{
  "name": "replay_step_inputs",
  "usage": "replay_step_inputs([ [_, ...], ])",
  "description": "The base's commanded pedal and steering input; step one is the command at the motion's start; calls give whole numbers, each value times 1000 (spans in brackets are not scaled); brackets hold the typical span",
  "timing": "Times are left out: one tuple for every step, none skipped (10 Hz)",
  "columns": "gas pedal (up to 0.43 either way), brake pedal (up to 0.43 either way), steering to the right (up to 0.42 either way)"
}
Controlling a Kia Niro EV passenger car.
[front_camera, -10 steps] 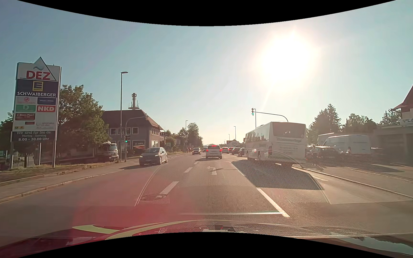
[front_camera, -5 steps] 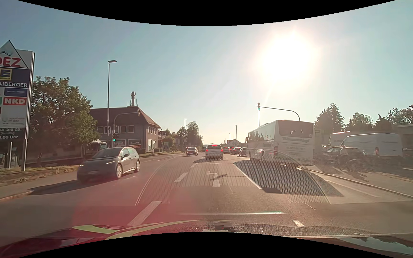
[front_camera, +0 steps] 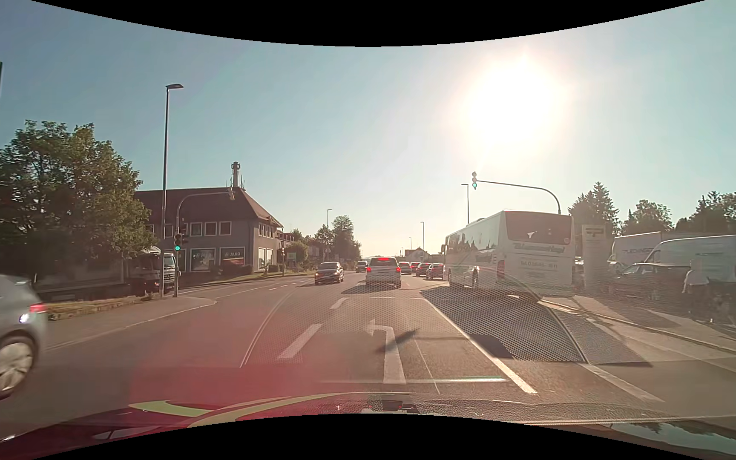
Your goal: Follow the waypoints while adhering to traffic rules and regulations
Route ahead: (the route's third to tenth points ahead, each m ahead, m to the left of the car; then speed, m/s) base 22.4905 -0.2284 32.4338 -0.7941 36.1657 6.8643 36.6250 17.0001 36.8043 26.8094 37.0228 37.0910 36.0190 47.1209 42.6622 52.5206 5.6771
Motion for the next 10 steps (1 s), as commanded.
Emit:
replay_step_inputs([
  [0, 146, 1],
  [0, 152, 1],
  [0, 159, 1],
  [0, 159, 1],
  [0, 165, 1],
  [0, 171, 1],
  [0, 171, 2],
  [0, 171, 5],
  [0, 171, 8],
  [0, 177, 9],
])
